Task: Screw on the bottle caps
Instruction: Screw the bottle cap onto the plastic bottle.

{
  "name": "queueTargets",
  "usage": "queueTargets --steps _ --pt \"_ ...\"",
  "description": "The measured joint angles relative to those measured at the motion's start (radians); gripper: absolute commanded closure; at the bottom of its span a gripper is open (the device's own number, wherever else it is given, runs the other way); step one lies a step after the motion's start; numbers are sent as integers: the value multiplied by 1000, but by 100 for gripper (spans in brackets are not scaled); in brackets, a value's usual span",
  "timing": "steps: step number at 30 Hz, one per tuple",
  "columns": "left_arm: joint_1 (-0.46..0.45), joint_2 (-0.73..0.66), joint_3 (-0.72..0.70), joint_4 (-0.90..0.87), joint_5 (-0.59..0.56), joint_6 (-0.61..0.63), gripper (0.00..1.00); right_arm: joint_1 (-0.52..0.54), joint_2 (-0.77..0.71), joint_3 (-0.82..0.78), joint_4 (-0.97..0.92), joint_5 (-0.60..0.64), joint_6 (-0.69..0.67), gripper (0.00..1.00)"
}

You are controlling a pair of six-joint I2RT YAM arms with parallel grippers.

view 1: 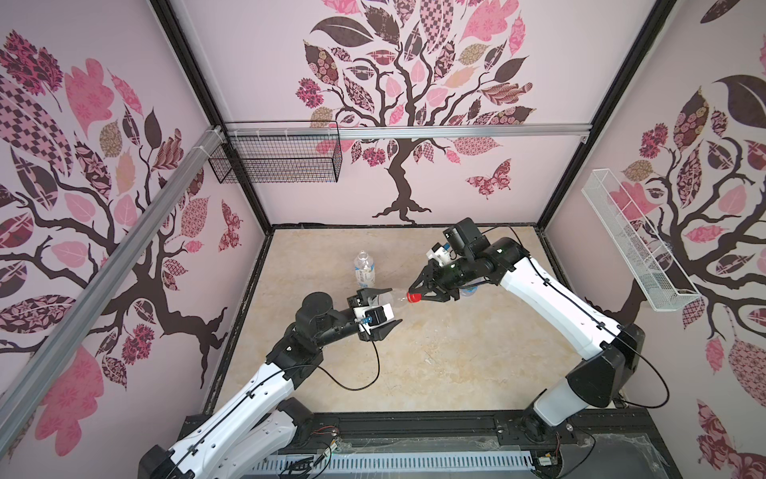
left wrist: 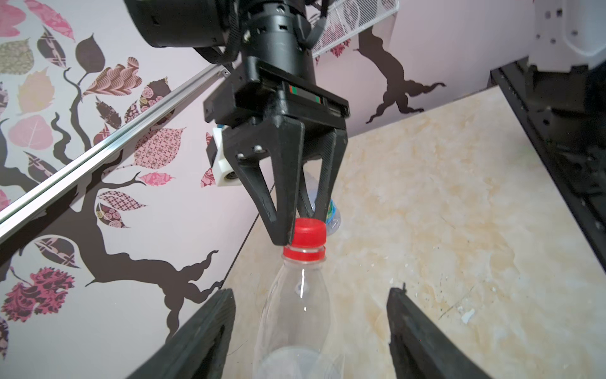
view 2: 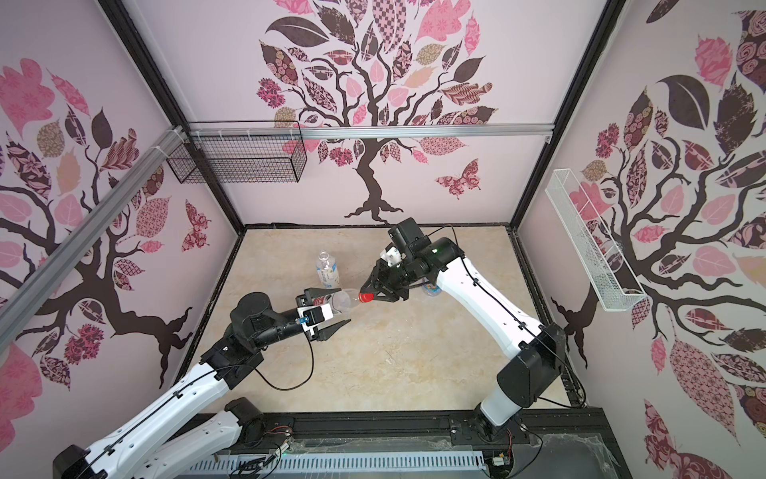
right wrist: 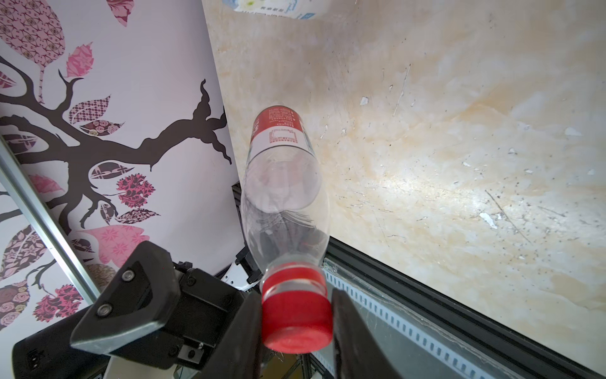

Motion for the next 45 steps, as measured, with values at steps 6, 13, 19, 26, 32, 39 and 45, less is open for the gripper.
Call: queueTargets --steps 6,13,19,26,32,39,45 --pt "0 46 49 -198 -63 57 2 0 -12 1 -31 -3 -45 66" --pt "0 187 55 -157 -105 72 2 0 -22 2 -60 -16 -80 66" --pt "1 262 60 -112 -112 83 9 1 -26 3 -80 -25 -107 66" --pt "0 223 28 -30 -121 119 46 1 -49 3 -70 -33 -103 66" --pt "-3 162 -22 45 -157 138 52 10 -86 -36 2 -43 -27 66" --pt "-29 161 -39 69 -240 202 51 -5 -125 -145 130 -46 173 60" --pt "-131 166 -58 95 -339 290 51 -41 -155 -267 251 -48 362 51"
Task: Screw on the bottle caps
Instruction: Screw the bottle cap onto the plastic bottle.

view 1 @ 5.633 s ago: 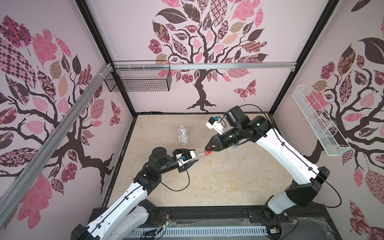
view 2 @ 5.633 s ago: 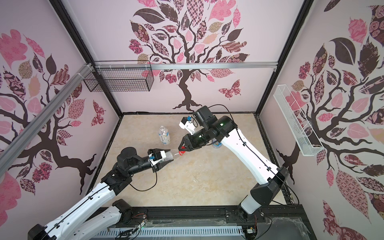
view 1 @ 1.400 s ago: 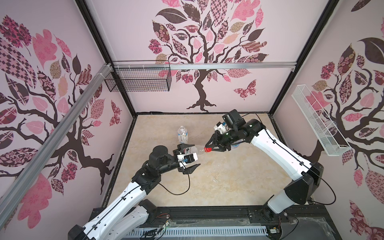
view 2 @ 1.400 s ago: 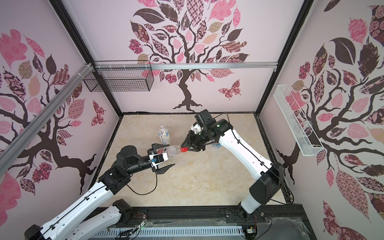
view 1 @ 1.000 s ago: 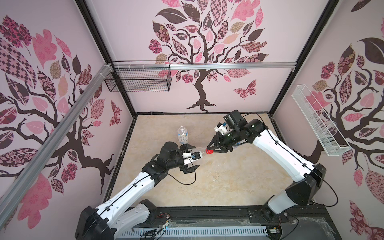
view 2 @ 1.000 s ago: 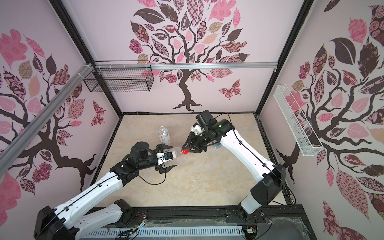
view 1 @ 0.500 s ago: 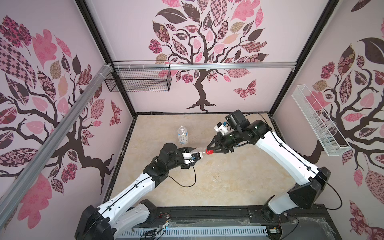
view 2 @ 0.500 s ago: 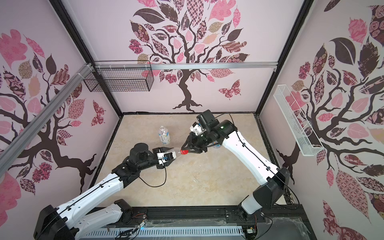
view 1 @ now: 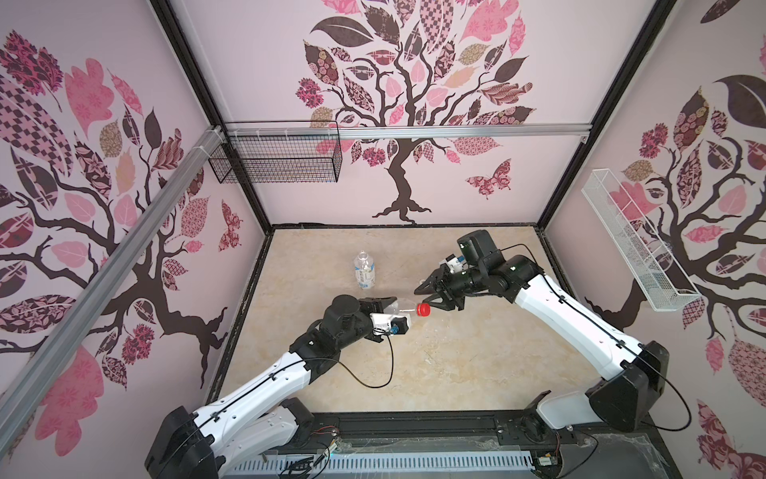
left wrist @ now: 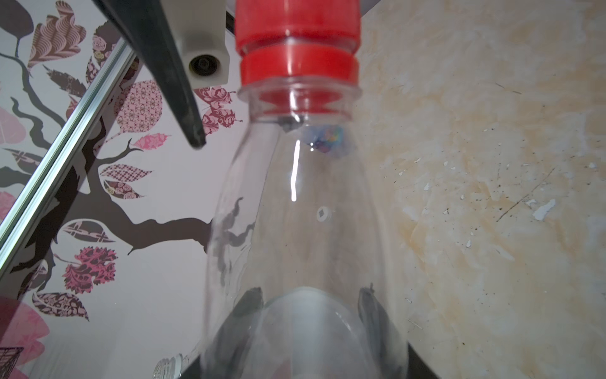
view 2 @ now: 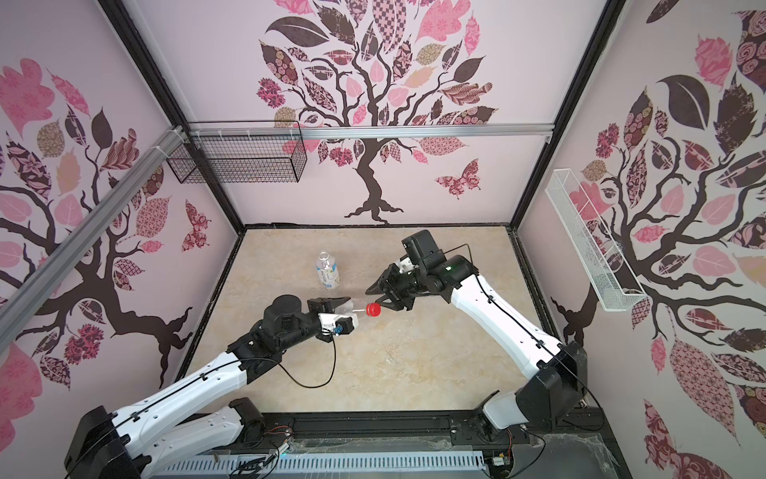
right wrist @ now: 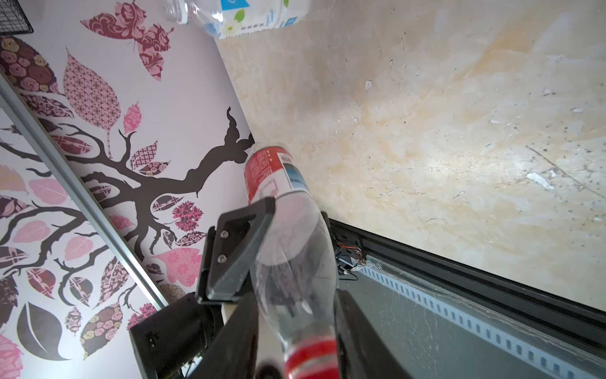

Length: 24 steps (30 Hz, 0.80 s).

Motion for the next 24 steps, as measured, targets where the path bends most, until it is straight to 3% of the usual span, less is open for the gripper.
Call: queueTargets --steps 4,6,8,12,17,22,24 --pt "-1 6 3 -21 -32 -33 52 -18 -20 -10 32 31 -10 32" --pt "0 19 17 -64 -34 -61 52 -29 -57 -2 33 60 -86 22" --pt "10 39 41 -122 -21 -93 53 -40 -102 20 36 87 -213 19" --pt "73 60 97 -257 72 -158 53 -53 -224 71 44 86 -642 16" --pt "145 59 160 -385 217 -198 52 -40 -331 93 -60 19 -1273 15" --pt "148 68 241 -480 339 -197 52 -15 -312 66 -234 -31 -1842 17" --pt "148 74 254 -489 367 -197 52 13 -282 66 -276 -11 -1992 17"
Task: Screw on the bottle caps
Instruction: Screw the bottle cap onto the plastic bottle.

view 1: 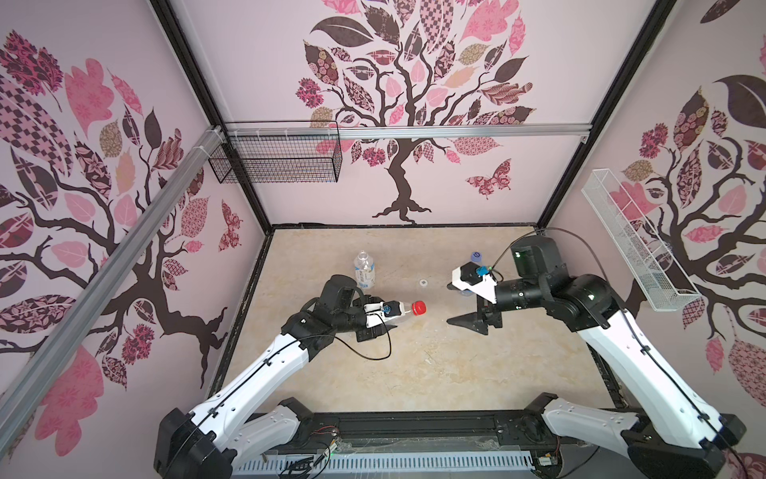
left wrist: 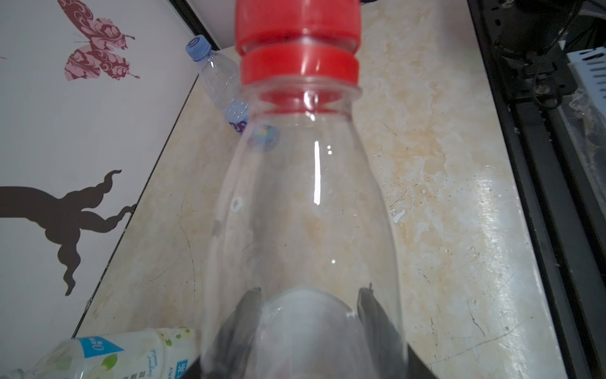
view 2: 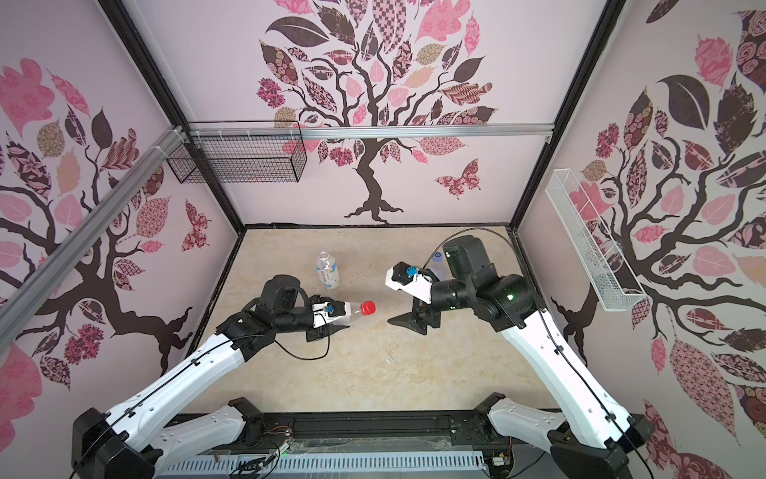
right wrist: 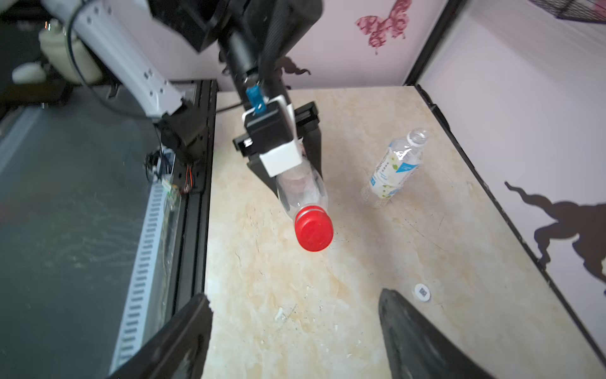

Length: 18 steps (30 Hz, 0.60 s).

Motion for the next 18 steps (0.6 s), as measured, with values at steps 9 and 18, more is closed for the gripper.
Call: queueTargets --steps 9,18 --pt "0 15 5 -28 65 6 52 129 74 -1 2 105 -346 27" --pt "0 21 10 -32 80 14 52 153 132 -1 39 185 -444 44"
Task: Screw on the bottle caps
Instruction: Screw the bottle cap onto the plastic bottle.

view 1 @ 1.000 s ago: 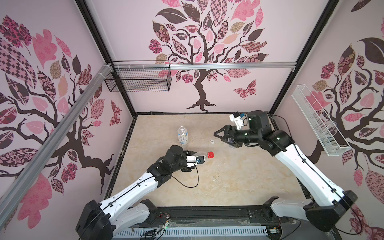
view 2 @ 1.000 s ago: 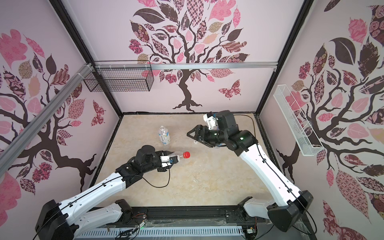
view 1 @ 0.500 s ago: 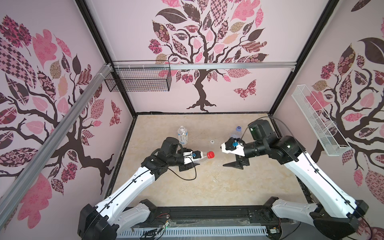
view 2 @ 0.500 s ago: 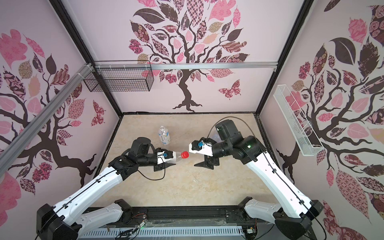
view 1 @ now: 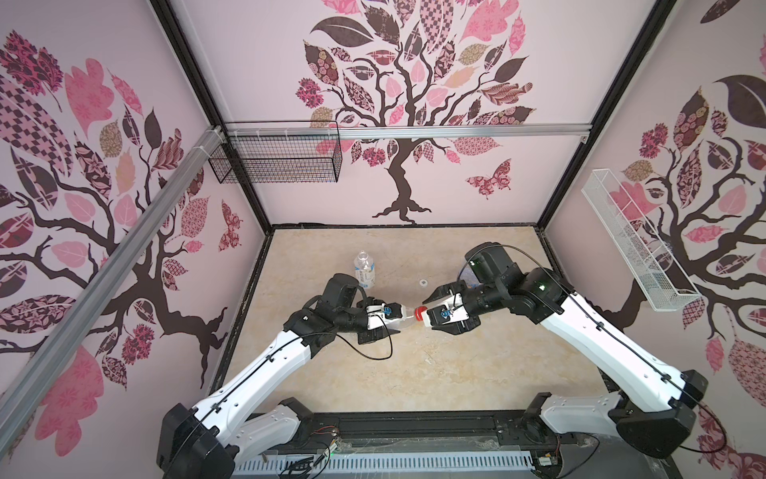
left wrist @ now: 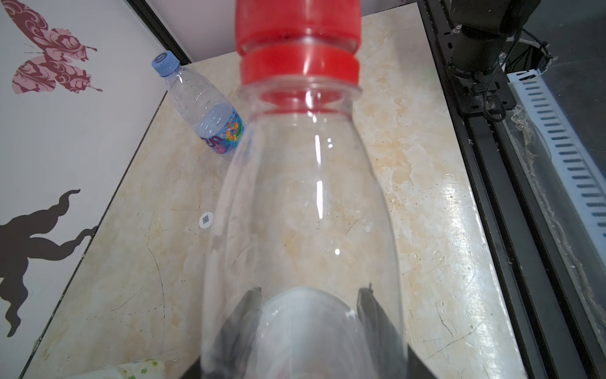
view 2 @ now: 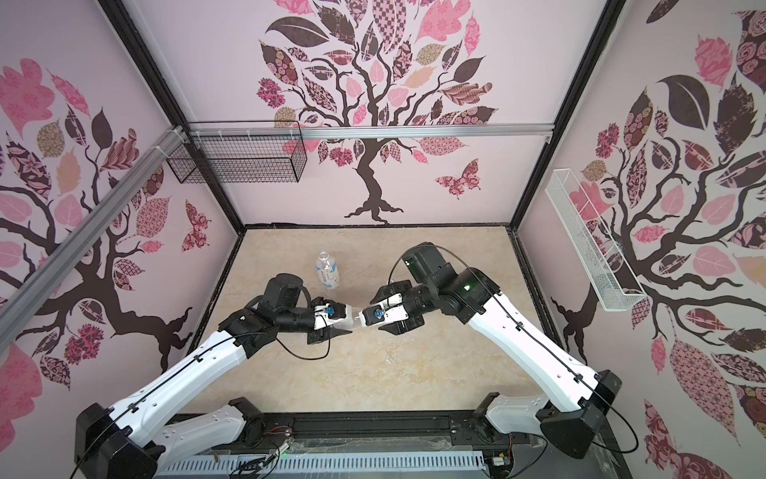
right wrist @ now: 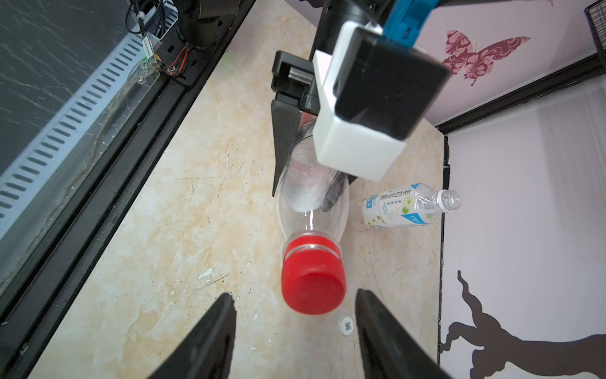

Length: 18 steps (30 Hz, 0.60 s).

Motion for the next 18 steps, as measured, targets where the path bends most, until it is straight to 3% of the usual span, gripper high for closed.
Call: queueTargets --steps 14,18 --pt "0 24 16 -7 10 17 52 21 23 -37 67 66 -21 63" --pt "0 27 16 -12 5 20 52 21 36 -31 58 67 -3 77"
